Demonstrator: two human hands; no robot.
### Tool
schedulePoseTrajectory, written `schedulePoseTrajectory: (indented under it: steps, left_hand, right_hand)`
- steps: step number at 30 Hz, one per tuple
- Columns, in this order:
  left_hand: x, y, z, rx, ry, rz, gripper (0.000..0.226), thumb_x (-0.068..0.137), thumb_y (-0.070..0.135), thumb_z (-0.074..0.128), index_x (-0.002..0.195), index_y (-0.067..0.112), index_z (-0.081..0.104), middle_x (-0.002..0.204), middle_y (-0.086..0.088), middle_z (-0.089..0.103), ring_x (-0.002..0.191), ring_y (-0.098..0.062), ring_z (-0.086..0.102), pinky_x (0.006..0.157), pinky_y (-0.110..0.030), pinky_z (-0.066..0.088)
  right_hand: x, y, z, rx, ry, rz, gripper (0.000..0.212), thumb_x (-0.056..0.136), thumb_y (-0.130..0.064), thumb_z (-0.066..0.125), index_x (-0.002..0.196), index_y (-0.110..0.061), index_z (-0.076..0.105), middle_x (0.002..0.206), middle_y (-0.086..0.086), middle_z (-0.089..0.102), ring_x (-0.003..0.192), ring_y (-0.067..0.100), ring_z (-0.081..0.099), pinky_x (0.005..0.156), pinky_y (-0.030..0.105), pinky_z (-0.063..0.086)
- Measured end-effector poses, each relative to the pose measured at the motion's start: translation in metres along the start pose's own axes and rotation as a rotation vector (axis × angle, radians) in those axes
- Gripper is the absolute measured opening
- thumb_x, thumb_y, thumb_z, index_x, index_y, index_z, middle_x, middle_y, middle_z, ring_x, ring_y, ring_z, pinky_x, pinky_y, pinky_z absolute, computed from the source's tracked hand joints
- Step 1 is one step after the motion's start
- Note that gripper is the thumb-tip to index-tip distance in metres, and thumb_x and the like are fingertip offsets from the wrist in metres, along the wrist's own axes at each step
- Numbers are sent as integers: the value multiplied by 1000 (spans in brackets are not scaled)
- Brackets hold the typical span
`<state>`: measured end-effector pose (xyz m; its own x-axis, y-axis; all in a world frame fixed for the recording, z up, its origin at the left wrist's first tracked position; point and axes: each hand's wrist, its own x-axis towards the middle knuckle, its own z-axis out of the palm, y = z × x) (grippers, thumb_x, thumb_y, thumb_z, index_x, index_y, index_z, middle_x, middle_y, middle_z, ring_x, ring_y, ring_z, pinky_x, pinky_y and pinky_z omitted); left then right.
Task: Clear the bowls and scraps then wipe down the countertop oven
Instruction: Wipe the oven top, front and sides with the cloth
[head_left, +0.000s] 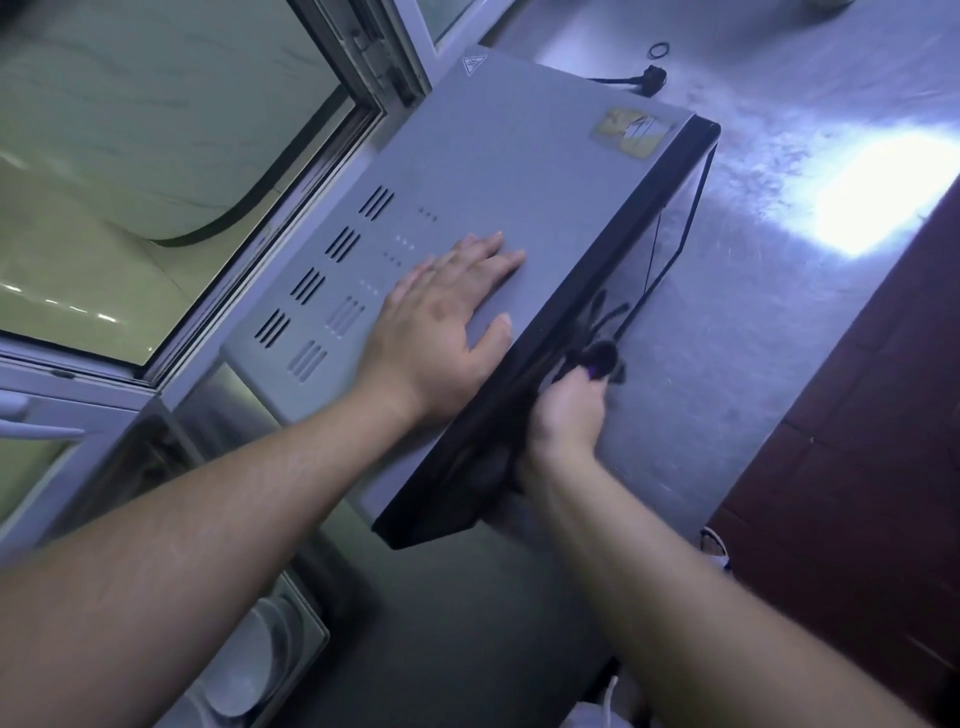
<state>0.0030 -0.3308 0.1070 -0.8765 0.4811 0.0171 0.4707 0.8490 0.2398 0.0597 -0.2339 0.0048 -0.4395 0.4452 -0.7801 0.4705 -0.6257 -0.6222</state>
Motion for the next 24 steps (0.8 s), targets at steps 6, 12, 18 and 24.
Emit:
schedulePoseTrajectory:
  steps: [6, 12, 18, 24]
  left_hand:
    - [0, 0, -1, -7, -4, 0, 58, 94, 46, 41, 152, 41, 37, 163, 19, 29, 152, -1, 18, 126, -38, 13]
    - [0, 1, -2, -7, -2, -3, 58, 94, 45, 42, 152, 41, 38, 162, 19, 30, 152, -1, 18, 125, -36, 12]
    - [1, 1, 0, -11, 2, -7, 58, 94, 46, 40, 152, 41, 38, 162, 20, 30, 152, 0, 17, 126, -36, 11]
    - [0, 1, 1, -7, 18, -4, 58, 93, 45, 42, 152, 39, 40, 162, 18, 31, 152, -2, 19, 125, -34, 12]
  right_hand:
    - [76, -97, 2, 123, 26, -146, 85, 75, -78, 32, 145, -35, 53, 138, 0, 61, 122, 31, 60, 104, 45, 48]
    - [90, -147, -6, 125, -24, -153, 46, 105, -53, 33, 145, -39, 50, 122, -4, 66, 104, 23, 66, 74, 32, 57]
    - [44, -111, -3, 79, 6, -277, 78, 76, -64, 29, 146, -35, 49, 136, -1, 58, 121, 27, 58, 111, 47, 44]
    - [-54, -12, -9, -71, -32, -203, 92, 74, -67, 23, 156, -28, 36, 161, 3, 39, 148, 28, 35, 124, 47, 25]
